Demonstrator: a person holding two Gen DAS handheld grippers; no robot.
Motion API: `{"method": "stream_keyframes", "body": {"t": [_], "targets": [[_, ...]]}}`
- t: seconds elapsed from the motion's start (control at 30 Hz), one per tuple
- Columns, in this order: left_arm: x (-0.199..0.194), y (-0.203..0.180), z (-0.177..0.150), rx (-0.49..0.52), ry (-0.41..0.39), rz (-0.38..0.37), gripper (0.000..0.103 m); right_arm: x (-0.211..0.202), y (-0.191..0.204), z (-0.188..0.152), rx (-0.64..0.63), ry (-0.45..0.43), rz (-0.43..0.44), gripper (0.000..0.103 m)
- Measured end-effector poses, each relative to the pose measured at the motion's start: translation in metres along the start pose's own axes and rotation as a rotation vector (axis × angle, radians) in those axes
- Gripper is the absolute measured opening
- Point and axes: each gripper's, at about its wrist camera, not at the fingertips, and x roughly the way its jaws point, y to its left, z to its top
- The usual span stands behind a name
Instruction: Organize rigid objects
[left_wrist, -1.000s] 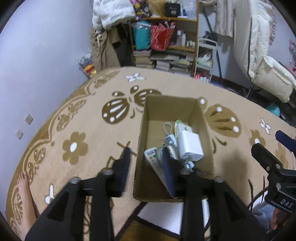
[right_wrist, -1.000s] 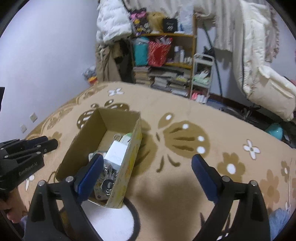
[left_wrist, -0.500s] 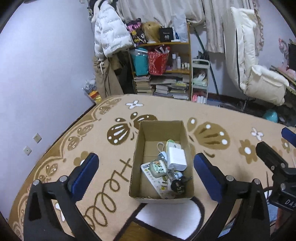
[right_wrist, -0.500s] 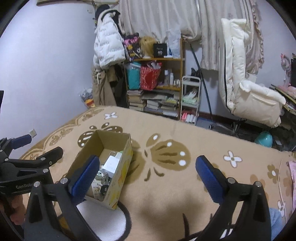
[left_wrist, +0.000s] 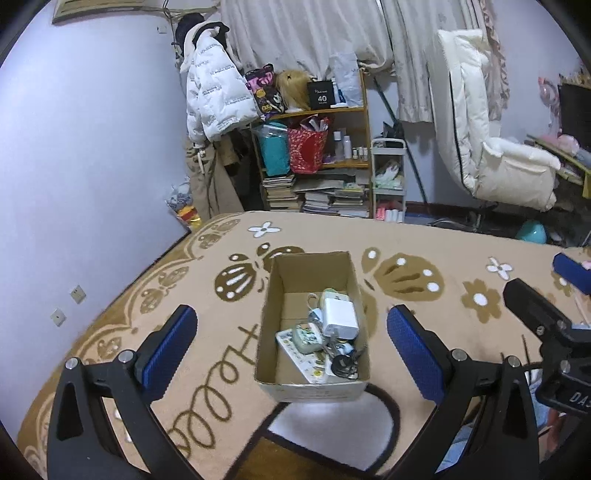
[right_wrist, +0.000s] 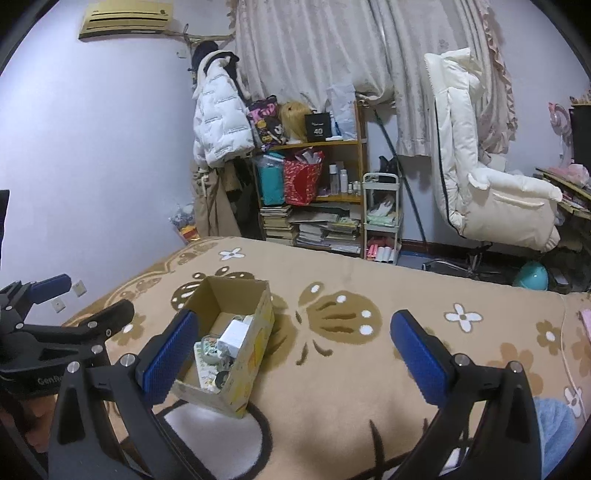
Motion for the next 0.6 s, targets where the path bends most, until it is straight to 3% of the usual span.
{"method": "stream_keyframes", "body": {"t": [0.27, 0.47, 0.6], "targets": [[0.013, -0.006, -0.032, -0.001, 0.025, 0.002, 0.102, -0.001, 0.001, -0.016, 0.007, 0.011, -0.004, 0.103], [0.012, -0.014, -0.039, 0.049, -0.020, 0.036, 0.102, 0.007, 0.008, -0.035, -0.037, 0.057, -0.010, 0.103], [0.015, -0.012, -0.040, 0.030, -0.017, 0.014, 0.102, 0.007, 0.011, -0.040, -0.046, 0.063, -0.008, 0.103]]}}
